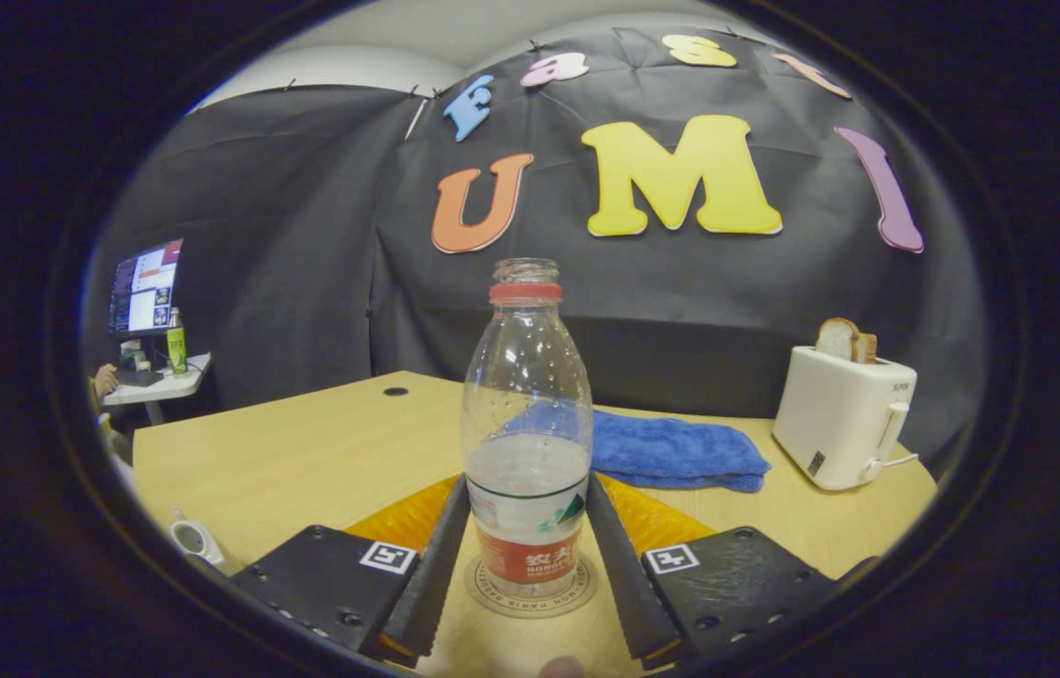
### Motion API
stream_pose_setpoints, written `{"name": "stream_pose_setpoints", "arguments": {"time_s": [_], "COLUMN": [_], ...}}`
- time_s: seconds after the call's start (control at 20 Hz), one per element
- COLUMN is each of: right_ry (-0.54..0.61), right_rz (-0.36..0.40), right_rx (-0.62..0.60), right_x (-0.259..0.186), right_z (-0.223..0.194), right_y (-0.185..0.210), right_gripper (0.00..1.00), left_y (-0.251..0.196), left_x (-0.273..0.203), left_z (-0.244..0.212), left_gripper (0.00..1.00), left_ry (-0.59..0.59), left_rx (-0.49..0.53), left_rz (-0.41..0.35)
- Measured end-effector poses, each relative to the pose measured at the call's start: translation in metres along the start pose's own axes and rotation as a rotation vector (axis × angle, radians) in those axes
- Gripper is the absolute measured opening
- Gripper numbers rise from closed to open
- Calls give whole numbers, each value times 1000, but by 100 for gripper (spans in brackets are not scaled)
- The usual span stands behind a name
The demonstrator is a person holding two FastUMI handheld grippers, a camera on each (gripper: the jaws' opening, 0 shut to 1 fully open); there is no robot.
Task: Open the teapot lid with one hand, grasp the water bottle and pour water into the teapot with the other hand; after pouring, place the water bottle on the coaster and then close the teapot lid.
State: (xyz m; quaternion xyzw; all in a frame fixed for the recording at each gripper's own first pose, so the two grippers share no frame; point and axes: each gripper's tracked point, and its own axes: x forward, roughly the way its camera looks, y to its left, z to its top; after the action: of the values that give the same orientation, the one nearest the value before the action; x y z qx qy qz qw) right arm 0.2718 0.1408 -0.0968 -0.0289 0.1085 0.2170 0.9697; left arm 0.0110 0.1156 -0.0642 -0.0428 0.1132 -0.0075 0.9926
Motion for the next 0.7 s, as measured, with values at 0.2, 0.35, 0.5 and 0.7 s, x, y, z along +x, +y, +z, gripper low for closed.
{"name": "stream_pose_setpoints", "arguments": {"time_s": [0.2, 0.35, 0.5, 0.7], "right_ry": [10, 7, -6, -24], "right_rz": [12, 6, -8, -74], "right_rx": [4, 10, -7, 5], "right_x": [-6, -24, -66, -135], "right_z": [-2, 0, -1, -9], "right_y": [3, 2, -7, -22], "right_gripper": [98, 98, 98, 98], "left_y": [6, 3, -14, -46], "left_x": [3, 7, 15, 34], "left_z": [-1, -4, -4, -15], "left_gripper": [3, 3, 3, 3], "left_ry": [-7, -6, -18, -24], "left_rx": [-8, -28, -30, -43], "left_rz": [20, 13, -28, -110]}}
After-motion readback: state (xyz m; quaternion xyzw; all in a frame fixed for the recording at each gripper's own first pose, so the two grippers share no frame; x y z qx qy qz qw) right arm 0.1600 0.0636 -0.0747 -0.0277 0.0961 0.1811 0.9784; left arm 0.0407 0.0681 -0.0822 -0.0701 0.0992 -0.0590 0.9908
